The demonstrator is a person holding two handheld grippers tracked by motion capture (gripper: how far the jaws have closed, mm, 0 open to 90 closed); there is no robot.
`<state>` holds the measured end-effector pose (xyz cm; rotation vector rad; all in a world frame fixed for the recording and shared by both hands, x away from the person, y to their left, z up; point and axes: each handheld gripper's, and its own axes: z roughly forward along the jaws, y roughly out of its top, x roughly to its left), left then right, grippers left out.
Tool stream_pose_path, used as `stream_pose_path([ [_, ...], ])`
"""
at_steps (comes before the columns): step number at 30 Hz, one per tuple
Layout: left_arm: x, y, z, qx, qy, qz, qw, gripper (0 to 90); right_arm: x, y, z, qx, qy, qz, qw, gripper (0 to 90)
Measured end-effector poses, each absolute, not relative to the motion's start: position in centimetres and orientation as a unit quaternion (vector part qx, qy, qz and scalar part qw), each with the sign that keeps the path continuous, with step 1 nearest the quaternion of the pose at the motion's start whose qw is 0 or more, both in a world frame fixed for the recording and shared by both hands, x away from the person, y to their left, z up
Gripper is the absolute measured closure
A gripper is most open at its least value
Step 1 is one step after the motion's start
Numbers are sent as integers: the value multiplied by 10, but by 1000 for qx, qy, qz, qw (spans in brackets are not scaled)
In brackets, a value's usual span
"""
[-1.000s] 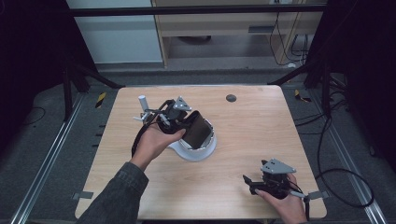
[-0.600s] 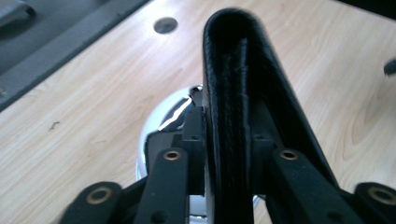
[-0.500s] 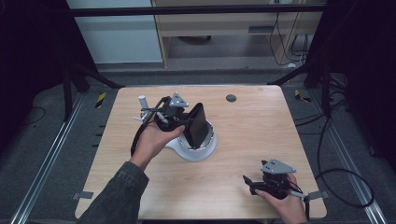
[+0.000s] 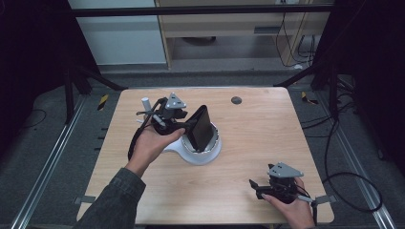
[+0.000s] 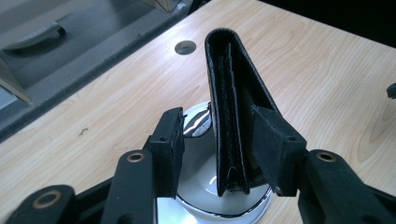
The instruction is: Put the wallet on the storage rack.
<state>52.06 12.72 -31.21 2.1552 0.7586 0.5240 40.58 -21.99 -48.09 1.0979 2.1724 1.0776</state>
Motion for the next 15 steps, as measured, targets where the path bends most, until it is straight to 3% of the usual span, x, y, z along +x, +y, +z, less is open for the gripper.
stream_pose_path([
  [10, 500, 142, -294, 837, 286, 226, 408, 426, 405, -219, -481, 400, 794, 391, 238, 94],
  [15, 490, 147, -291, 832, 282, 220, 424, 255, 406, -219, -481, 400, 793, 391, 240, 83],
])
